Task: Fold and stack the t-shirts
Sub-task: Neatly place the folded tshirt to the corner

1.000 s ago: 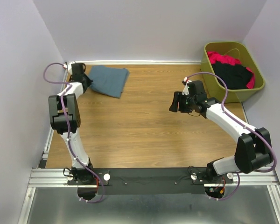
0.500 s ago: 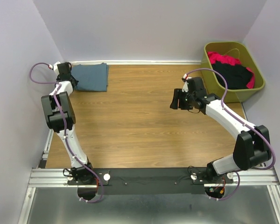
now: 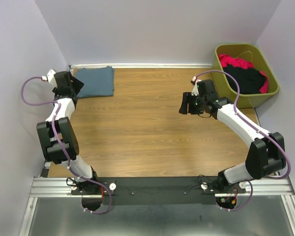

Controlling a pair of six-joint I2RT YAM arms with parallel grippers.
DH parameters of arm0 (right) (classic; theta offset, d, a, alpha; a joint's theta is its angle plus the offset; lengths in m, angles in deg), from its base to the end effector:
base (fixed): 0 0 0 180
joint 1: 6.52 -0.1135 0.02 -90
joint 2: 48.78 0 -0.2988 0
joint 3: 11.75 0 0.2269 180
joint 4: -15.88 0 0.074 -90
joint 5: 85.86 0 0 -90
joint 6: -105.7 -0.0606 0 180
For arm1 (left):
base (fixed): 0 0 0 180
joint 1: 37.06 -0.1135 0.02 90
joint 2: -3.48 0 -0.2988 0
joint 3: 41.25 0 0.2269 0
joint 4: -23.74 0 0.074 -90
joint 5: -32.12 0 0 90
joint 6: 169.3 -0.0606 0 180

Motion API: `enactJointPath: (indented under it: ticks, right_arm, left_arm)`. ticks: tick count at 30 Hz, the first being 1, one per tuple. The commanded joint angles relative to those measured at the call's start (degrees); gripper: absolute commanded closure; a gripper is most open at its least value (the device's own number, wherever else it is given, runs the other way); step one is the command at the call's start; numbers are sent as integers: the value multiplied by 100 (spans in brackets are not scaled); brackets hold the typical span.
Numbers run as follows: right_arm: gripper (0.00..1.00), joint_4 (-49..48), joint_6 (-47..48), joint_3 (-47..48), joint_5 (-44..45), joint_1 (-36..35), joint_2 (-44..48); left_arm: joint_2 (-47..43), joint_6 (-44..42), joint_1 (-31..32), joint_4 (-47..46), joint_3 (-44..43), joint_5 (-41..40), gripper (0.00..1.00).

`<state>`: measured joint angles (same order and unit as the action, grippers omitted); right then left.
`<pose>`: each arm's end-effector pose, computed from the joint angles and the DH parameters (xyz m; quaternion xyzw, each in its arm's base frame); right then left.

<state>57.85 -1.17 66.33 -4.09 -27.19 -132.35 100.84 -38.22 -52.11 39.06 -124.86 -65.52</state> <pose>0.2804 0.1151 0.2900 -0.0568 0.9281 0.1797 0.3211 0.3802 0.1106 0.2908 -0.4344 0.7430 -0.0580 0.5058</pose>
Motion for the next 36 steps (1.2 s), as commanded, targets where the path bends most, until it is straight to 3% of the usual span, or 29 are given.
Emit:
enactJointPath:
  ticks: [1, 6, 11, 17, 21, 25, 36]
  right_arm:
    - [34, 114, 157, 142, -205, -34, 78]
    - [33, 123, 192, 124, -276, -34, 227]
    - [32, 114, 201, 72, -311, -34, 376]
    - [27, 123, 166, -7, -65, -34, 535]
    - [15, 140, 87, 28, 347, -25, 587]
    - [14, 193, 131, 142, 436, -34, 588]
    - [14, 263, 218, 379, 533, -25, 535]
  left_arm:
    - [-261, 1329, 247, -859, 858, 614, 23]
    - [-105, 2254, 476, -1816, 1465, 632, 23]
    - [371, 2790, 652, -2230, 1422, 500, 25]
    - [889, 3090, 705, -2398, 1264, 368, 27]
    - [1039, 3161, 758, -2442, 1220, 202, 28]
    - [1214, 3169, 784, -2442, 1105, 158, 31]
    - [1681, 3292, 784, -2425, 754, -1, 51]
